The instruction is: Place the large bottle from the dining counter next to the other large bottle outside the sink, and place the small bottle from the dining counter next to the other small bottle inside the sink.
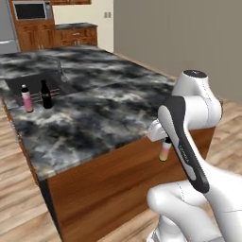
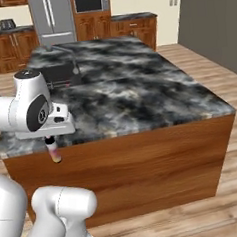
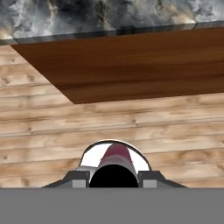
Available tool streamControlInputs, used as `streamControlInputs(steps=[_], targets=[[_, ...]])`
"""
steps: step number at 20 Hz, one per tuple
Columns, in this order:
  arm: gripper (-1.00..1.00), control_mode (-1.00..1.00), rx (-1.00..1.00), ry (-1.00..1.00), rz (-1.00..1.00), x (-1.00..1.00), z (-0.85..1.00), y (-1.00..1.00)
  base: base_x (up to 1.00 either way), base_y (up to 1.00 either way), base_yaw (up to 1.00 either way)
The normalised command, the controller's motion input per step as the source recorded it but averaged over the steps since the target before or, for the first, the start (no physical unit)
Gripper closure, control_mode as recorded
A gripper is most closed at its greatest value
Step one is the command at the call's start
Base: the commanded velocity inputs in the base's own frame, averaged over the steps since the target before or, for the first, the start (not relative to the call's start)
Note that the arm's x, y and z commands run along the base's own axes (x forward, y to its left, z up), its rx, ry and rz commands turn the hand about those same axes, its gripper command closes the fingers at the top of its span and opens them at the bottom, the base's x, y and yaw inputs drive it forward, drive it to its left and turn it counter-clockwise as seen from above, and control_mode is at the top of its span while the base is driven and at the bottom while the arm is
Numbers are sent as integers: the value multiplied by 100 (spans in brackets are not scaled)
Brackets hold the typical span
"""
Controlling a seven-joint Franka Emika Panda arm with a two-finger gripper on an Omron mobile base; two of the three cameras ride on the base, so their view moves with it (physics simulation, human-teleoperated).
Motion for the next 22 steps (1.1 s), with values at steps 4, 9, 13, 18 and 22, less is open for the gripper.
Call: streamControlInputs(steps=[4, 9, 13, 18, 22], targets=[[100, 100, 0, 0, 0, 0, 0, 0, 0, 100, -29], [100, 100, 0, 0, 0, 0, 0, 0, 4, 100, -28], [100, 100, 0, 0, 0, 0, 0, 0, 23, 100, -33], [100, 100, 0, 0, 0, 0, 0, 0, 40, 100, -40], [100, 100, 0, 0, 0, 0, 0, 0, 30, 100, -46]])
